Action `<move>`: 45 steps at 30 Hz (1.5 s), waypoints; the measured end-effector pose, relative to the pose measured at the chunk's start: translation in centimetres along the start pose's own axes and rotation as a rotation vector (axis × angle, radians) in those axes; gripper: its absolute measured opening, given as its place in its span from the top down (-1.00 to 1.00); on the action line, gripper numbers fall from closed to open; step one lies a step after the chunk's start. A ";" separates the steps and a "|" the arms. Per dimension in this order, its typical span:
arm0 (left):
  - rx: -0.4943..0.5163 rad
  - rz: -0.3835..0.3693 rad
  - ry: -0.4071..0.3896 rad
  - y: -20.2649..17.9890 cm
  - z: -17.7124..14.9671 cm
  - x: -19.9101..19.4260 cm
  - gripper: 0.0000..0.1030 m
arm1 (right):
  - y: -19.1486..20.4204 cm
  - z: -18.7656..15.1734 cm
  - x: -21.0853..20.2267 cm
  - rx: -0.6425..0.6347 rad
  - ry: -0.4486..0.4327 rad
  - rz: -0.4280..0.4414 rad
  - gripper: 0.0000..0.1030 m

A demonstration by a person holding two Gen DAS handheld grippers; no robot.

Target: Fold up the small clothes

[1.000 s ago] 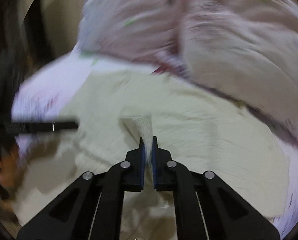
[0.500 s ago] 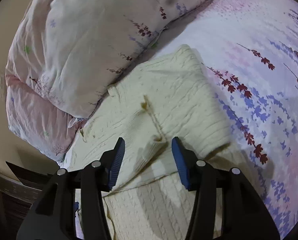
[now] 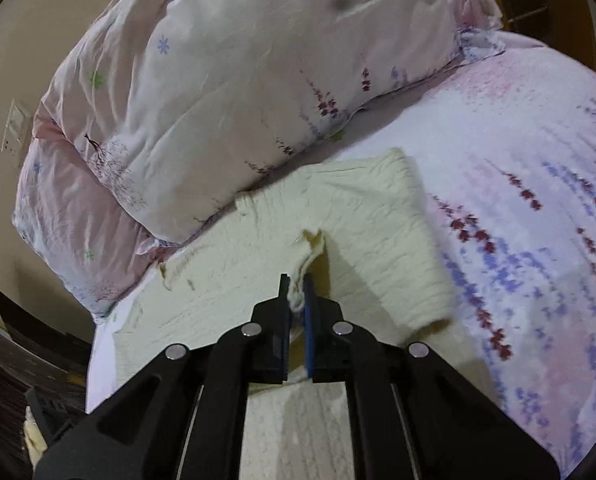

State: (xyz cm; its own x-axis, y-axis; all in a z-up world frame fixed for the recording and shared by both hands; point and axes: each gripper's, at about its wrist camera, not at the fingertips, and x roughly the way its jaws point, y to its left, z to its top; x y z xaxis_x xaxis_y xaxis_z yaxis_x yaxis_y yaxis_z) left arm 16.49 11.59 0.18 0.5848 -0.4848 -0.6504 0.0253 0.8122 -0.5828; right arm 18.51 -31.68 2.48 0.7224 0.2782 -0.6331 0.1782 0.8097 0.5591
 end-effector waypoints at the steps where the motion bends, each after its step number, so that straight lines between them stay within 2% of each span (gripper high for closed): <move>1: 0.002 0.000 0.000 0.0 0.0 0.0 -0.21 | -0.1 0.0 0.2 -0.008 0.006 -0.023 0.90; 3: 0.004 0.000 -0.001 0.0 0.0 0.1 -0.21 | -0.5 -0.3 0.9 -0.022 0.027 -0.083 0.90; 5: 0.008 0.004 -0.004 -0.2 -0.1 0.1 -0.21 | -0.9 -0.7 2.7 -0.029 0.109 -0.131 0.89; 7: 0.015 0.008 -0.004 -0.3 -0.3 -0.2 -0.21 | -0.5 -0.6 2.4 -0.060 0.104 -0.138 0.81; 9: 0.023 -0.002 -0.010 -0.4 -0.9 -1.1 -0.21 | -0.7 -0.5 1.6 -0.050 0.113 -0.108 0.63; 11: 0.027 -0.010 -0.018 -0.2 -1.5 -2.0 -0.21 | -1.4 -0.4 0.1 -0.027 0.112 -0.064 0.25; 12: 0.032 -0.016 -0.025 -0.1 -2.1 -2.8 -0.21 | -1.8 -0.4 -0.7 -0.024 0.115 -0.040 0.15; 14: 0.041 -0.025 -0.036 0.4 -3.1 -4.1 -0.21 | -2.9 -0.7 -2.6 -0.019 0.128 0.003 0.10; 18: 0.039 -0.026 -0.052 2.0 -5.8 -7.0 -0.21 | -6.5 -2.0 -6.5 -0.001 0.173 0.037 0.09; 22: 0.001 -0.035 -0.066 3.1 -9.2 -9.2 -0.21 | -9.7 -3.9 -9.4 0.031 0.194 0.027 0.08; 25: -0.036 -0.069 -0.071 3.4 -11.7 -10.2 -0.20 | -11.0 -5.6 -10.6 0.042 0.236 0.071 0.07; 32: -0.064 -0.163 -0.070 2.7 -15.9 -10.7 -0.04 | -10.2 -9.4 -12.1 -0.008 0.360 0.192 0.27; 35: -0.076 -0.200 -0.075 2.6 -17.5 -11.1 -0.04 | -10.2 -10.7 -12.9 -0.022 0.390 0.218 0.29; 37: -0.082 -0.218 -0.064 2.4 -18.2 -11.1 -0.04 | -10.1 -11.4 -13.7 -0.037 0.403 0.226 0.30; 39: -0.083 -0.233 -0.044 2.2 -19.0 -10.9 -0.03 | -9.9 -12.1 -14.2 -0.062 0.418 0.219 0.39; 45: -0.090 -0.220 0.006 2.3 -20.2 -9.4 0.00 | -9.6 -13.4 -15.4 -0.114 0.435 0.199 0.42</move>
State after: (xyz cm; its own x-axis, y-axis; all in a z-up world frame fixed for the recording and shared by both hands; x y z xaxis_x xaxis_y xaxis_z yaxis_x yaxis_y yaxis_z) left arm -5.32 11.44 -4.88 0.5686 -0.6487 -0.5059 0.0791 0.6552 -0.7513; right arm -3.26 -36.78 -0.33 0.3842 0.6036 -0.6986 -0.0268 0.7637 0.6451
